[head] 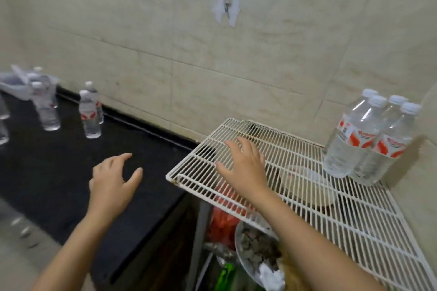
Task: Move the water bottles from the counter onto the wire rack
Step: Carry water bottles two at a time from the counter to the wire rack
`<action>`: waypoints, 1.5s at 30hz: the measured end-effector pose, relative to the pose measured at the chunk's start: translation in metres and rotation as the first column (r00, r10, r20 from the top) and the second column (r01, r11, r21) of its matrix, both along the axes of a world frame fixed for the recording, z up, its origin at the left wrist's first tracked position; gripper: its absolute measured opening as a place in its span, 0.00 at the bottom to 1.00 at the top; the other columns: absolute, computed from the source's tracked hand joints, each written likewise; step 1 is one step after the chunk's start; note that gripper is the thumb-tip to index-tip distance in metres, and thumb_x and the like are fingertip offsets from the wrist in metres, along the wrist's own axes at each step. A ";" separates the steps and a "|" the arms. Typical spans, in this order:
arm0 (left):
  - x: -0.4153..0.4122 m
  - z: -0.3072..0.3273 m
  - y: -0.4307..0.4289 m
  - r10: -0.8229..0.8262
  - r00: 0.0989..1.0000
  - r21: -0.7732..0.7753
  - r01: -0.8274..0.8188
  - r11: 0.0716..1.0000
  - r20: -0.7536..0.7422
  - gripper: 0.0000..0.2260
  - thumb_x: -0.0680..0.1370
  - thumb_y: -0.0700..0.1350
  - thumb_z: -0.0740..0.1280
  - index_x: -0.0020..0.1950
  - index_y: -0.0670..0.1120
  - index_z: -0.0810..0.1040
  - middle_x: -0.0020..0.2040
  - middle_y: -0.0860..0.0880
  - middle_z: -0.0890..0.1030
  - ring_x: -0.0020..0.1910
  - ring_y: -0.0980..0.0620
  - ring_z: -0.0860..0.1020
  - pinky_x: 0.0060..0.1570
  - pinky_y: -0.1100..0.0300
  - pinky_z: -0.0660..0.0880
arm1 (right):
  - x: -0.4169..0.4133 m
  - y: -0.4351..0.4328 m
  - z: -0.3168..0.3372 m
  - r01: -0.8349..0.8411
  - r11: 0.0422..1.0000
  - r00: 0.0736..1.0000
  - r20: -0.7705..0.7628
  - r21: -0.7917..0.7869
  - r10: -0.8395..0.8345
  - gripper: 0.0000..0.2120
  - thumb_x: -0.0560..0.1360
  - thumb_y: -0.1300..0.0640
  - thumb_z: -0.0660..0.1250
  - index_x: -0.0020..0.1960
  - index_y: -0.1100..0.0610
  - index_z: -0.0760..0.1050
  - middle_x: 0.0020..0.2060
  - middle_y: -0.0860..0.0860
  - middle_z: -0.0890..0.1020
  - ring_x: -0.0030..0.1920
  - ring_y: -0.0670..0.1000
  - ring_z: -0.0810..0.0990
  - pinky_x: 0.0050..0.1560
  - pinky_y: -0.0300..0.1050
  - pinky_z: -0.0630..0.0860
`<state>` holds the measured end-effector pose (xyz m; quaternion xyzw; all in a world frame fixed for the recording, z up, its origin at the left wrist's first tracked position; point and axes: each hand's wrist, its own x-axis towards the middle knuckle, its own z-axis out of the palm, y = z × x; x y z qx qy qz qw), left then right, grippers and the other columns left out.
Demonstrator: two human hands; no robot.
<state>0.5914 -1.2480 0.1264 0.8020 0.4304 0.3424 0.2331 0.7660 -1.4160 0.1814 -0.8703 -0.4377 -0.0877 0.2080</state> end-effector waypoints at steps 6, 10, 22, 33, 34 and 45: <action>-0.132 -0.010 0.061 0.108 0.993 0.043 -0.107 0.993 -0.042 0.18 0.73 0.45 0.68 0.62 0.43 0.74 0.62 0.40 0.75 0.63 0.37 0.67 0.59 0.44 0.66 | -0.111 0.088 -0.014 -0.142 0.990 0.990 0.010 -0.015 0.142 0.28 0.74 0.44 0.60 0.71 0.51 0.59 0.71 0.53 0.61 0.73 0.52 0.55 0.71 0.51 0.52; -0.255 -0.019 0.098 0.270 0.961 0.060 -0.266 0.962 -0.066 0.19 0.72 0.50 0.66 0.60 0.42 0.76 0.60 0.40 0.77 0.62 0.36 0.69 0.57 0.43 0.68 | -0.216 0.164 -0.034 -0.302 0.951 0.953 -0.045 -0.061 0.300 0.27 0.75 0.44 0.59 0.71 0.50 0.59 0.72 0.53 0.59 0.74 0.53 0.53 0.71 0.52 0.53; -0.540 -0.081 0.081 0.746 0.657 -0.156 -0.752 0.640 -0.109 0.19 0.73 0.42 0.67 0.63 0.41 0.73 0.64 0.39 0.73 0.63 0.36 0.67 0.62 0.46 0.65 | -0.468 0.278 -0.097 -0.746 0.625 0.662 -0.156 -0.230 0.733 0.27 0.74 0.46 0.61 0.71 0.51 0.60 0.71 0.54 0.61 0.73 0.51 0.54 0.69 0.50 0.53; -0.564 -0.103 0.099 0.811 0.561 -0.219 -0.823 0.525 -0.166 0.19 0.75 0.45 0.65 0.65 0.44 0.71 0.66 0.43 0.72 0.65 0.40 0.66 0.64 0.49 0.63 | -0.509 0.351 -0.127 -0.856 0.500 0.515 -0.315 -0.134 0.797 0.27 0.73 0.46 0.63 0.70 0.51 0.61 0.70 0.54 0.63 0.72 0.52 0.56 0.70 0.52 0.55; -0.562 -0.103 0.109 0.820 0.550 -0.220 -0.829 0.514 -0.160 0.19 0.75 0.45 0.65 0.65 0.44 0.71 0.66 0.43 0.72 0.65 0.40 0.66 0.64 0.49 0.63 | -0.508 0.364 -0.128 -0.863 0.490 0.504 -0.310 -0.126 0.806 0.27 0.73 0.46 0.63 0.70 0.50 0.62 0.70 0.53 0.63 0.72 0.52 0.56 0.69 0.52 0.56; -0.505 -0.090 0.257 0.832 0.555 -0.232 -0.811 0.538 -0.011 0.17 0.75 0.43 0.65 0.63 0.44 0.72 0.64 0.45 0.73 0.65 0.44 0.66 0.64 0.51 0.62 | -0.458 0.505 -0.133 -0.875 0.484 0.455 -0.385 -0.023 0.803 0.24 0.74 0.47 0.63 0.68 0.49 0.64 0.70 0.51 0.64 0.72 0.49 0.57 0.68 0.48 0.56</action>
